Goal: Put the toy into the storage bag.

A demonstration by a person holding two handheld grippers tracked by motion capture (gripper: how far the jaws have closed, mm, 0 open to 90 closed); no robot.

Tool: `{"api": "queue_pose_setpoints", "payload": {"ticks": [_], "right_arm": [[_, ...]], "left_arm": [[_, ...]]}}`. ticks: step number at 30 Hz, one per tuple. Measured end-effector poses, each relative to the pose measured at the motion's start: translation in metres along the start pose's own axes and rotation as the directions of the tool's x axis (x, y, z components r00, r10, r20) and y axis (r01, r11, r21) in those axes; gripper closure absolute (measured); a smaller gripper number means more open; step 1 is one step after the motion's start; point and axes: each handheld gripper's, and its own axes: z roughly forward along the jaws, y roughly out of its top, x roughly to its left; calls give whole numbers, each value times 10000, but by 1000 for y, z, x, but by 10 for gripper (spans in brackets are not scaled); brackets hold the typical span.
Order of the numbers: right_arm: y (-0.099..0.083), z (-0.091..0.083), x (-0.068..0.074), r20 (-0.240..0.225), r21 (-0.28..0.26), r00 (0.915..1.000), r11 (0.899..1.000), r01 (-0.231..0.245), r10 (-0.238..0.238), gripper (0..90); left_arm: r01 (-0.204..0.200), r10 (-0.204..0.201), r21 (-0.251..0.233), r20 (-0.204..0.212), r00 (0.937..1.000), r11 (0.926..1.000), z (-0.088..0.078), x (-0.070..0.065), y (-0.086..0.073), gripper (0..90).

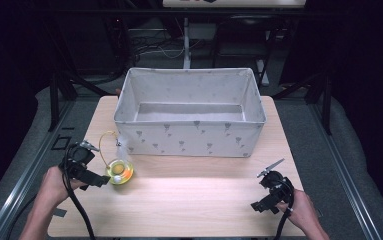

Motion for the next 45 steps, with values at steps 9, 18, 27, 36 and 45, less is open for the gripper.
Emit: {"api": "queue_pose_setpoints", "payload": {"ticks": [9, 18, 27, 36, 45], "right_arm": [[0, 1, 0, -110, 99, 9999, 9999, 57, -56, 7], [1, 1, 1, -90, 148, 9999, 9999, 68, -66, 19], [0, 1, 0, -131, 83, 9999, 10000, 38, -37, 18], [0, 0, -1, -78, 166, 9999, 9998, 124, -123, 18], [-1, -1, -2, -97, 45, 9999, 10000, 40, -40, 19]], "left_arm": [[-581, 572, 194, 445, 9974, 9981, -13, 14, 21, 13], [-1009, 982, 467, 573, 9935, 9938, -22, 24, 47, 32], [-1567, 1523, 942, 523, 9869, 9831, -31, 26, 65, 96], [-2229, 2168, 1395, 575, 9745, 9648, -41, 21, 87, 248], [-2647, 2614, 2038, 435, 9642, 9425, -45, 16, 97, 509]]}}
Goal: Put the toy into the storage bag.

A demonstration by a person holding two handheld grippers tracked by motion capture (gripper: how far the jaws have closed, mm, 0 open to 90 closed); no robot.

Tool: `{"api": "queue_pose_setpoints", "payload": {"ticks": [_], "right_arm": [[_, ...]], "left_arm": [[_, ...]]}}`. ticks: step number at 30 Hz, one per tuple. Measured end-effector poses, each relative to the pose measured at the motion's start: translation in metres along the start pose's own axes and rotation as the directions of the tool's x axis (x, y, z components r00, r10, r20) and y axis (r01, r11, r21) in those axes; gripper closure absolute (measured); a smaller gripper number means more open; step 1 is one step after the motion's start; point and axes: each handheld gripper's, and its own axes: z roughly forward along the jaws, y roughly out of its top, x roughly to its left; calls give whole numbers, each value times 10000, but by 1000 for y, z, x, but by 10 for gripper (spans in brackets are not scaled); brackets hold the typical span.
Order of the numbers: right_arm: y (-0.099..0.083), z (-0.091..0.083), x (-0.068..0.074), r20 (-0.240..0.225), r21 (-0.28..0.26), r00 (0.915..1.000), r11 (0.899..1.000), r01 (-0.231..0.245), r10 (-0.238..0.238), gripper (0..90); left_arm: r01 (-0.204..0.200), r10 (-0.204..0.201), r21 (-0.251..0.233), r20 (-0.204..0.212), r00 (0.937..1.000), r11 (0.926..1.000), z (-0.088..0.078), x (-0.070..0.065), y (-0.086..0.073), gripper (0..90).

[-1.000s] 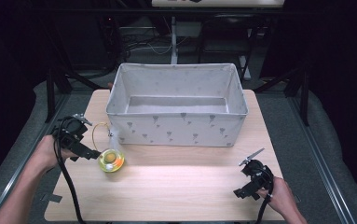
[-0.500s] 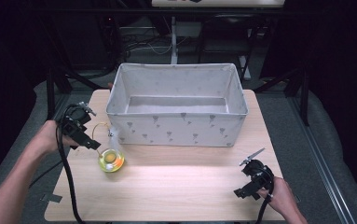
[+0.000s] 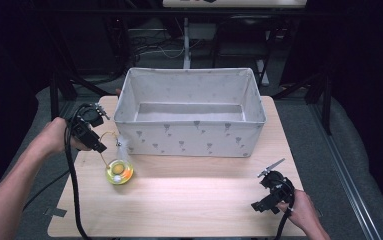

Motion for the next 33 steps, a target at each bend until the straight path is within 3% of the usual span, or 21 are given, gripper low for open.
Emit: {"api": "queue_pose_setpoints", "payload": {"ticks": [6, 19, 25, 33], "right_arm": [[0, 0, 0, 14, 47, 10000, 10000, 54, -54, 19], [-1, 0, 0, -56, 48, 10000, 10000, -43, 44, 19], [0, 0, 0, -24, -5, 10000, 10000, -58, 58, 19], [0, 0, 0, -49, -55, 10000, 10000, -20, 19, 19]], "left_arm": [[-88, 89, 178, -63, 9999, 9998, 1, -1, 5, 618], [-335, 367, 416, -772, 9963, 9986, 7, -12, 9, 857], [55, -12, 451, -929, 9957, 9990, 6, -15, 8, 875], [100, -80, 218, -888, 9960, 9997, 2, -20, 5, 879]]}}
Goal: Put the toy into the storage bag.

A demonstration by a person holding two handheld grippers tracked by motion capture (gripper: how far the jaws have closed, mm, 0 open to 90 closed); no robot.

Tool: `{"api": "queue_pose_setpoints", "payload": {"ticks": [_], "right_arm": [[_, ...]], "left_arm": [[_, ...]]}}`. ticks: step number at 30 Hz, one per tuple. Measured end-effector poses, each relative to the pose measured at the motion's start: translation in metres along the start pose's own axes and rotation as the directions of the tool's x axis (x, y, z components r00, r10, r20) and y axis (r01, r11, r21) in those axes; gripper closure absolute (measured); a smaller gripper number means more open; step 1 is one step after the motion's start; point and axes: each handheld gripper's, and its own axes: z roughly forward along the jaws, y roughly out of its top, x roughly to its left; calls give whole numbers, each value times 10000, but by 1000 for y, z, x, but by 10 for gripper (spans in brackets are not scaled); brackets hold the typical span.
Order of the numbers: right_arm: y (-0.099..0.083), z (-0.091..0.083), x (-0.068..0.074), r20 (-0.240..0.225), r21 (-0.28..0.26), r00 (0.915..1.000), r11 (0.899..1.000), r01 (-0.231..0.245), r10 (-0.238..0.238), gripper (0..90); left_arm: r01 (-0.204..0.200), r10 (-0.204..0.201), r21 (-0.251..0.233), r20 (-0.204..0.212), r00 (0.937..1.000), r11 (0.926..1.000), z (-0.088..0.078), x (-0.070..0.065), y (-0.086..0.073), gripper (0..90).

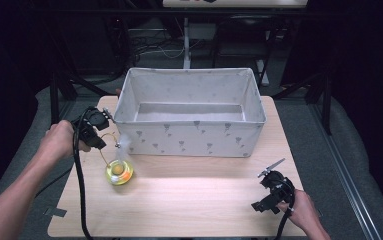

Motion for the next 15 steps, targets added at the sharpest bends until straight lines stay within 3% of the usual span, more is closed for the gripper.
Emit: {"api": "queue_pose_setpoints", "payload": {"ticks": [15], "right_arm": [[0, -1, 0, -28, -20, 10000, 10000, -4, 4, 18]], "left_arm": [[203, -206, -140, -211, 9996, 9997, -18, 3, -4, 881]]}}
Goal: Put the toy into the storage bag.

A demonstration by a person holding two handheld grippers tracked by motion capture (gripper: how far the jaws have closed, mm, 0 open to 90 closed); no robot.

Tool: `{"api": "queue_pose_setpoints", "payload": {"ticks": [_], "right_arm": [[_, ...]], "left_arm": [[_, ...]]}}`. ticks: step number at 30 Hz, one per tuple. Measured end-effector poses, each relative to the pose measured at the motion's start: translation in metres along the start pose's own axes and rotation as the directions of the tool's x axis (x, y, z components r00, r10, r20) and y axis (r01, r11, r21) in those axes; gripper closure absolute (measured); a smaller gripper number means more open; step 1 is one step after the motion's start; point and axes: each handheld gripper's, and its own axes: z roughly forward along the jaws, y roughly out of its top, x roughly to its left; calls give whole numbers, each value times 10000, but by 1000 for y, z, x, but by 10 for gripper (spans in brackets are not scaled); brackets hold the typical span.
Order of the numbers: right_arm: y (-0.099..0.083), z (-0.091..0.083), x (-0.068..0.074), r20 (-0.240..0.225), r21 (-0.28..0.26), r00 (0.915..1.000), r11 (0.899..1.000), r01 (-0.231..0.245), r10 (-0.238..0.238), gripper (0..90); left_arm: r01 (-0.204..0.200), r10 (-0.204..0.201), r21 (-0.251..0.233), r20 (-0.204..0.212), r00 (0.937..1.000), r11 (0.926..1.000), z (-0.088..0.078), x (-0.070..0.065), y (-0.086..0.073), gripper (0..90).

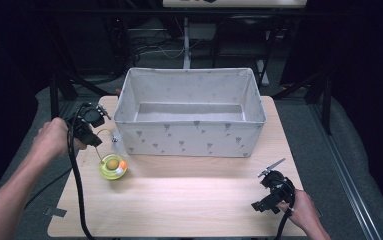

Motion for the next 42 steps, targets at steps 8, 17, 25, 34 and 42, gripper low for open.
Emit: {"api": "queue_pose_setpoints", "payload": {"ticks": [8, 17, 25, 34, 42], "right_arm": [[0, -1, -1, 64, 57, 10000, 10000, 15, -16, 18], [0, -1, -1, 74, 51, 10000, 10000, 7, -8, 18], [0, -1, 0, 98, 18, 9999, 10000, -25, 24, 18], [0, -1, 0, 89, 66, 10000, 10000, 12, -12, 18], [0, -1, 0, 93, 70, 10000, 10000, 16, -17, 18]], "left_arm": [[-197, 197, 102, -30, 9998, 9998, -12, -2, 1, 881], [-175, 177, 141, -146, 9997, 9997, -22, 2, -2, 881], [-160, 166, 236, -231, 9996, 9996, -31, 5, -3, 881], [-122, 132, 237, -426, 9990, 9996, -46, 11, -3, 881], [-51, 64, 252, -531, 9986, 9997, -55, 14, -4, 881]]}}
